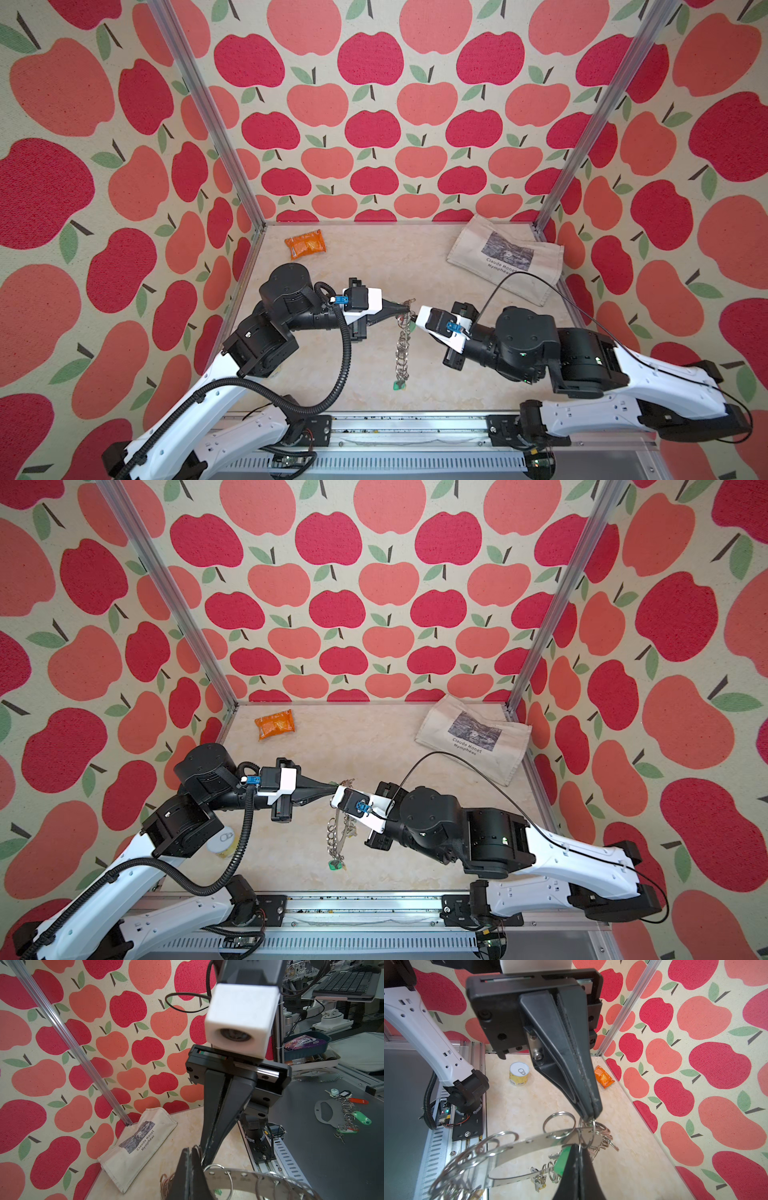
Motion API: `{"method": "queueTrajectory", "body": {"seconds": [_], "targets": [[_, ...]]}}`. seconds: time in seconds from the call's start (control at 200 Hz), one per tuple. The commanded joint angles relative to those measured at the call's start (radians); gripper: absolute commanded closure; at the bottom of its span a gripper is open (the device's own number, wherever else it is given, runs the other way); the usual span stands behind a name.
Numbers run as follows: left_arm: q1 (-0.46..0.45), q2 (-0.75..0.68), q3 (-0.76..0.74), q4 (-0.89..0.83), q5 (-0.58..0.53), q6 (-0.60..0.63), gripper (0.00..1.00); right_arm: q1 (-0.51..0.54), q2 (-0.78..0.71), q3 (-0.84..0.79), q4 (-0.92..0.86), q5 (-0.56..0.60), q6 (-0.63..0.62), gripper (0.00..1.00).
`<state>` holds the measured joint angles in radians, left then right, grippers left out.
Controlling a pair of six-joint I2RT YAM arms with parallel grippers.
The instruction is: Put the keys on the keyring
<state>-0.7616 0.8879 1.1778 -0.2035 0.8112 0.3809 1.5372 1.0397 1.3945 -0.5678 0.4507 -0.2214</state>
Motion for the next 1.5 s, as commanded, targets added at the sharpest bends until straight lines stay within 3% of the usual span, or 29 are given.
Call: {"method": "queueTrajectory", "body": {"seconds": [0.0,0.275,0.385,0.5,0.6,1.056,1.496], "targets": [[0.016,-0.029,0.007,0.165,0.009,-0.028,1.0,0.008,-0.046,-0.014,-0.034,-0.044,0.019,0.83],[0.016,-0.048,-0.014,0.199,0.024,-0.043,1.0,0.008,-0.084,0.017,0.039,-0.054,-0.026,0.68],[0.016,-0.05,-0.037,0.244,0.043,-0.064,1.0,-0.019,-0.11,0.001,0.142,-0.107,-0.037,0.71],[0.016,-0.049,-0.057,0.291,0.046,-0.085,1.0,-0.077,-0.084,0.023,0.15,-0.242,0.019,0.79],[0.016,-0.05,-0.074,0.329,0.041,-0.099,1.0,-0.088,-0.061,0.032,0.148,-0.3,0.054,0.8],[0.016,-0.07,-0.092,0.357,0.055,-0.108,1.0,-0.148,-0.096,-0.048,0.239,-0.281,0.12,0.72],[0.015,-0.076,-0.092,0.345,0.06,-0.108,1.0,-0.206,-0.051,-0.043,0.262,-0.448,0.172,0.73]]}}
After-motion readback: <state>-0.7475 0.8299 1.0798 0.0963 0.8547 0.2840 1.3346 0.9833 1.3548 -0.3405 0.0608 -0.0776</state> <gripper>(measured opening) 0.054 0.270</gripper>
